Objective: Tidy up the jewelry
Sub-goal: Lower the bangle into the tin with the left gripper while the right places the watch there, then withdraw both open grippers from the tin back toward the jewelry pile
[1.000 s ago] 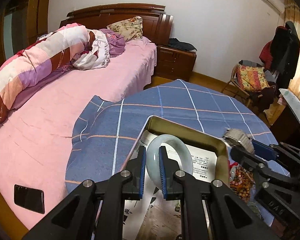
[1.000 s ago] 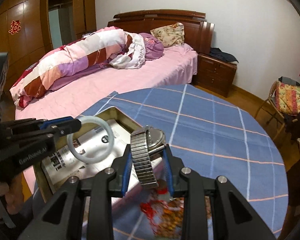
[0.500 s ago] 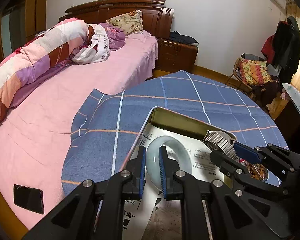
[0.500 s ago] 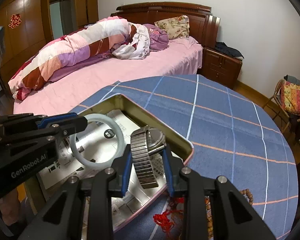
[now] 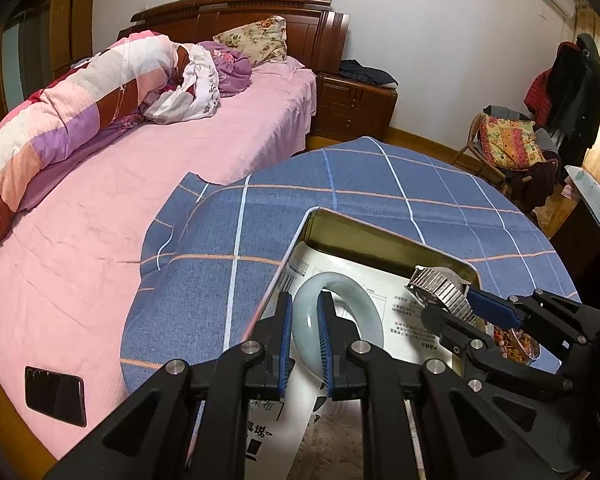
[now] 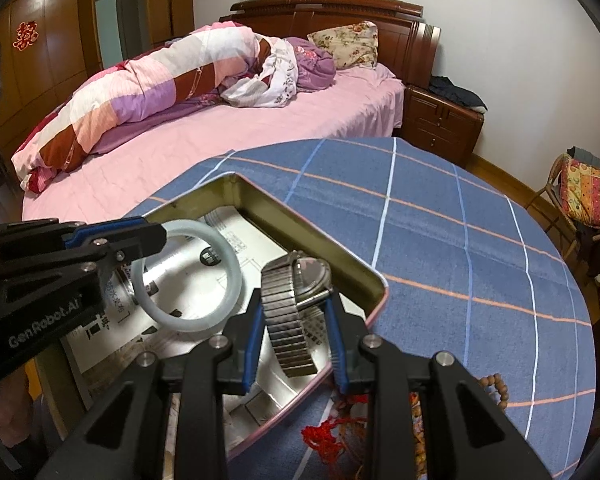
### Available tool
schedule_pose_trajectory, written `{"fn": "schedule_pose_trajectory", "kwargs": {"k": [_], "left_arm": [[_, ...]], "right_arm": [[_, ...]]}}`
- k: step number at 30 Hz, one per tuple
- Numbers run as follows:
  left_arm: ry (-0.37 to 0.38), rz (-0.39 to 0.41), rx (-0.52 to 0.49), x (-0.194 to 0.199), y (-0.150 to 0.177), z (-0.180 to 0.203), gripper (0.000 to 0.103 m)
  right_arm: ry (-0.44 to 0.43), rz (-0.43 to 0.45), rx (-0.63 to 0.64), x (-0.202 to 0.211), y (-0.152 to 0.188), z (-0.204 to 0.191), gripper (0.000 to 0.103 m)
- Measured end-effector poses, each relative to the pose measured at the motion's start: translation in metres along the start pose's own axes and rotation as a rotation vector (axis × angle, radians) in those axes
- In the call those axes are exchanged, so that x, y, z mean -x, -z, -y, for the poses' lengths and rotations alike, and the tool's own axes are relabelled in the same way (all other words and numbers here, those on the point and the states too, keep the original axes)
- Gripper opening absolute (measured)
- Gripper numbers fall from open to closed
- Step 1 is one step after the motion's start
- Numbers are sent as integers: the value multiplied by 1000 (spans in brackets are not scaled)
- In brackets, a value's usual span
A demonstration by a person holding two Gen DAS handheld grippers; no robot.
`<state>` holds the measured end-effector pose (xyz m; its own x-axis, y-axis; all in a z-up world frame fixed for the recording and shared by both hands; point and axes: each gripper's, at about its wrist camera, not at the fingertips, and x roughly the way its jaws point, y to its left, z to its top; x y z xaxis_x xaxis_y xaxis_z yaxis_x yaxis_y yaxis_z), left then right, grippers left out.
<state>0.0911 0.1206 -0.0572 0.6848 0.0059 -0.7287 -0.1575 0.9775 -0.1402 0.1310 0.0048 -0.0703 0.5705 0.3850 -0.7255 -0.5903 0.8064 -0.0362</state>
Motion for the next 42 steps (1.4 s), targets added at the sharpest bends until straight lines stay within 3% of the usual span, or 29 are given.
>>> {"fn": "schedule_pose_trajectory", "kwargs": {"k": [13,15,17,19,25,33,42], "left_arm": [[37,-10,-13,-1,1,2,15],[34,-3,-18,1,0,3,26],[30,16,-18,5,0,5,54],[41,43,-19,12,-1,7,60],[42,66,-16,19,-2,7,61],[20,83,-29,31,4,17,61],[37,74,-103,45,20,49,61]], "right_arm": [[-12,-2,3,-2,1,-3,34],[-23,10,-3,0,3,-2,41],[-15,22,-4,2,3,-2,45],[-17,34,-10,4,4,-1,49],[-11,72,-49,15,3,9,67],[4,102,-80,41,11,31,73],[64,103,-150,78,56,79,79]]}}
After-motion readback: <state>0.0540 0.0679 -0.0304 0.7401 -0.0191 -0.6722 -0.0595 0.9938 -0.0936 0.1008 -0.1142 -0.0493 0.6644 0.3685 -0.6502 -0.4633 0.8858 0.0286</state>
